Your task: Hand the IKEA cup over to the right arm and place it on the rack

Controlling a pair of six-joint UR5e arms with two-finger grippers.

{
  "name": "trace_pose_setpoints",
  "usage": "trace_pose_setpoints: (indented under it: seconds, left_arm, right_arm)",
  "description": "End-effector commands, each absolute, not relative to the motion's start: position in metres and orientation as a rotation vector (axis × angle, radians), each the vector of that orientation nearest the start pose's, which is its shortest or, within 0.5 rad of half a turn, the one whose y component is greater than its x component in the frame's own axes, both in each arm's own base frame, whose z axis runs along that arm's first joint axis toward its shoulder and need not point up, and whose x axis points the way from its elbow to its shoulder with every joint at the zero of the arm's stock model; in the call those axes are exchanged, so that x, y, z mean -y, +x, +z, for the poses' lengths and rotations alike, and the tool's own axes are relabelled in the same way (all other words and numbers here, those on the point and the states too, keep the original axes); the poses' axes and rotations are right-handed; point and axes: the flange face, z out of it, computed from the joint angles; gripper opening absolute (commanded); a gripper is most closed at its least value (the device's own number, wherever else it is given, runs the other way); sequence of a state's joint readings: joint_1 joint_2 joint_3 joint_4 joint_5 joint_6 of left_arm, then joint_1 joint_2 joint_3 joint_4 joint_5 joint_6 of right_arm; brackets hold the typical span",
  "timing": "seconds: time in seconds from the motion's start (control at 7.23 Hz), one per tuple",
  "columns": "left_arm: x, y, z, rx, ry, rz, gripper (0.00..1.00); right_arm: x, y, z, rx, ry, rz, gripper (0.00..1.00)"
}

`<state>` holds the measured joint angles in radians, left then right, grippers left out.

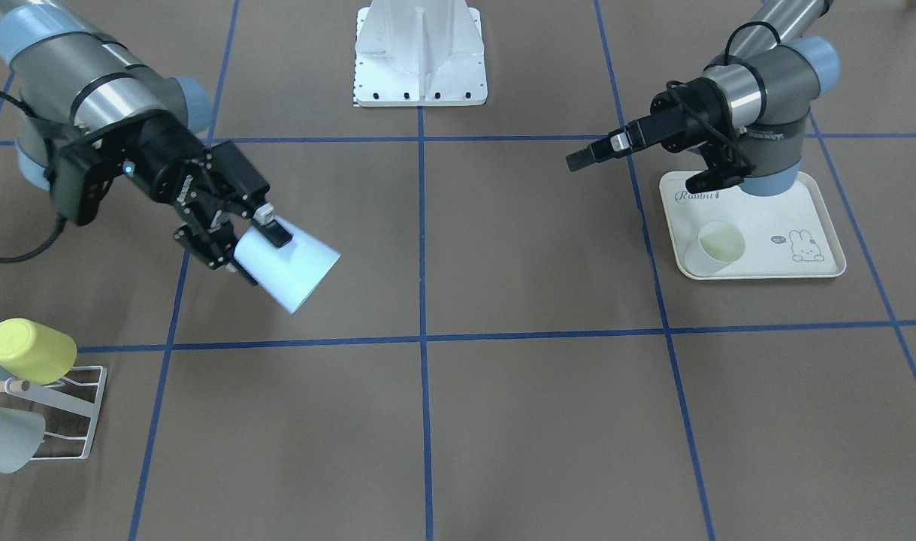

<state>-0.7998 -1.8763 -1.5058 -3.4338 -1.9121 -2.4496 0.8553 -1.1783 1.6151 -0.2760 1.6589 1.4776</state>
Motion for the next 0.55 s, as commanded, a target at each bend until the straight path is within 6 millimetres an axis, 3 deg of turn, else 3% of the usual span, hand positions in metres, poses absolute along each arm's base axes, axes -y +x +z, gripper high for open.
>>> trace_pose_setpoints:
  seconds: [0.0, 0.28, 0.42]
  left_arm:
    - [0.501, 0.273, 0.358, -1.862, -0.160, -0.657, 1.00]
    - [0.530, 0.250, 0.380, -1.625, 0.007, -0.487, 1.00]
    - [0.555, 0.217, 0.390, -1.515, 0.062, -0.487, 1.00]
  right_arm:
    - [0.609, -0.210, 0.320, 1.243, 0.747, 0.346, 0.32]
    - [0.661, -0.123, 0.385, 1.035, 0.696, 0.239, 0.33]
    - [0.690, -0.082, 0.405, 0.973, 0.665, 0.184, 0.33]
